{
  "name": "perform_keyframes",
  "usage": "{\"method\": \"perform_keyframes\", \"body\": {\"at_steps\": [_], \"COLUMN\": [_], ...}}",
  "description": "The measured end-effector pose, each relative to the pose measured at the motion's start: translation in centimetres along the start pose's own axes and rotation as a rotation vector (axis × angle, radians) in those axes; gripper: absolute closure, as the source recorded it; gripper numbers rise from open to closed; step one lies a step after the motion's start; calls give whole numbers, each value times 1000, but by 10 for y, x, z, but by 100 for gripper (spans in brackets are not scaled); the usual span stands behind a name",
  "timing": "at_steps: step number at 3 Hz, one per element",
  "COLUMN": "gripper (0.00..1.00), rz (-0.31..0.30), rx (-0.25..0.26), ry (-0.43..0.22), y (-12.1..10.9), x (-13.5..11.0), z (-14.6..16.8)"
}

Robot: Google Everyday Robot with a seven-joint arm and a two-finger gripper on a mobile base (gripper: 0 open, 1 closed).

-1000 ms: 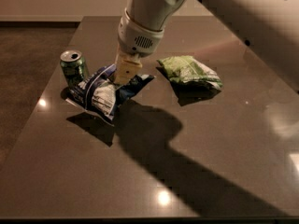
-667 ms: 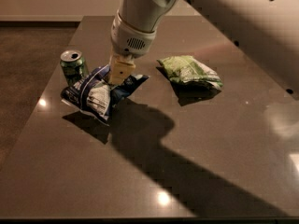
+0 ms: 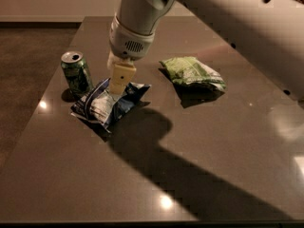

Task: Move blue chip bag near green can

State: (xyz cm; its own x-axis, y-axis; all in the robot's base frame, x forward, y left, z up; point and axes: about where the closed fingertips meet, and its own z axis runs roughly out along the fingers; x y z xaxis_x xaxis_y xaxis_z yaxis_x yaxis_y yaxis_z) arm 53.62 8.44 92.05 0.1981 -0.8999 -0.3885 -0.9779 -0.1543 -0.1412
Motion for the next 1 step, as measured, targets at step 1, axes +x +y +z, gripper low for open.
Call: {"method": "perform_keyframes", "body": {"at_steps": [1], "gripper": [0], "rz": [-2], "rx": [1], "ry": [0], "y": [0], "x": [-1], "z": [0]}}
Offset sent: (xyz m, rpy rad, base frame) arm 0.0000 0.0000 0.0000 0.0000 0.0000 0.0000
